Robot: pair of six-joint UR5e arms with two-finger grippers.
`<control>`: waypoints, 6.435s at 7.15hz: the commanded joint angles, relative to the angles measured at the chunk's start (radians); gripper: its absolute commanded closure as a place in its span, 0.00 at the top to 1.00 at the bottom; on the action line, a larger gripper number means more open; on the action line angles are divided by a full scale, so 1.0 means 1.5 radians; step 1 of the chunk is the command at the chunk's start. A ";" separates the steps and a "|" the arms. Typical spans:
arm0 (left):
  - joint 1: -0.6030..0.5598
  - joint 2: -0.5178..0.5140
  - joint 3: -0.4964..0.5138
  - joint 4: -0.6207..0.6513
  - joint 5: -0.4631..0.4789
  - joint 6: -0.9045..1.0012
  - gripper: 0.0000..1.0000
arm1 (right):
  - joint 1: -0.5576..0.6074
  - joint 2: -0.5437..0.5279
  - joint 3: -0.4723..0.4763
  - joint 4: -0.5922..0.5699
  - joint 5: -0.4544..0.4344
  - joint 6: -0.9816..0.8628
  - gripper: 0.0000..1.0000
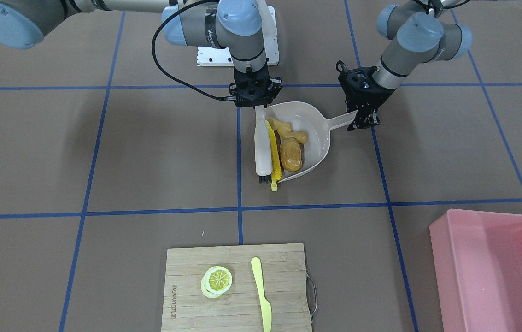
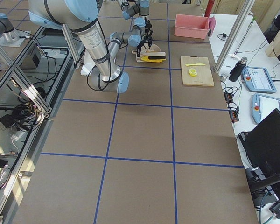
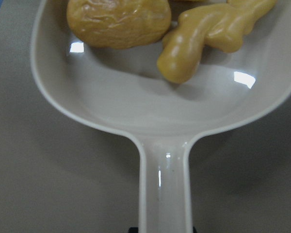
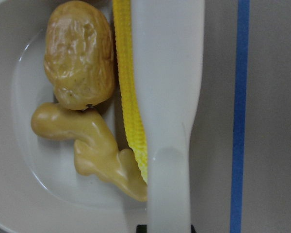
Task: Sweep and dump trash into bin
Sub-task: 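Sweep the potato and ginger into the dustpan with the right gripper's brush, then move the brush back behind the yellow corn cob with the right gripper, then sweep the yellow corn cob into the dustpan with the right gripper's brush, then lift the dustpan toward the pink bin with left gripper while right withdraws brush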
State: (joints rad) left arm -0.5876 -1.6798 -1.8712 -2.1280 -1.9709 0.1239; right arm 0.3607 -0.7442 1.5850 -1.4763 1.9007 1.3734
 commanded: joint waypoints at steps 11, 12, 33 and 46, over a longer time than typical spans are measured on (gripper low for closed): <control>0.000 -0.014 0.012 -0.009 -0.001 0.007 0.00 | 0.135 -0.061 0.116 -0.494 0.034 -0.358 0.00; 0.000 -0.014 0.013 -0.009 -0.002 0.008 0.00 | 0.134 -0.075 0.113 -0.507 0.038 -0.357 0.00; 0.000 -0.016 0.010 -0.013 -0.002 0.008 0.00 | 0.023 -0.026 -0.072 0.223 0.118 0.048 0.00; -0.196 0.042 -0.031 -0.183 -0.143 -0.096 0.00 | 0.299 -0.514 0.315 -0.071 0.272 -0.272 0.00</control>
State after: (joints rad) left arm -0.7560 -1.6617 -1.8975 -2.4020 -2.1092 -0.0156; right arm 0.7939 -1.3757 1.9851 -1.5818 2.2937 1.0221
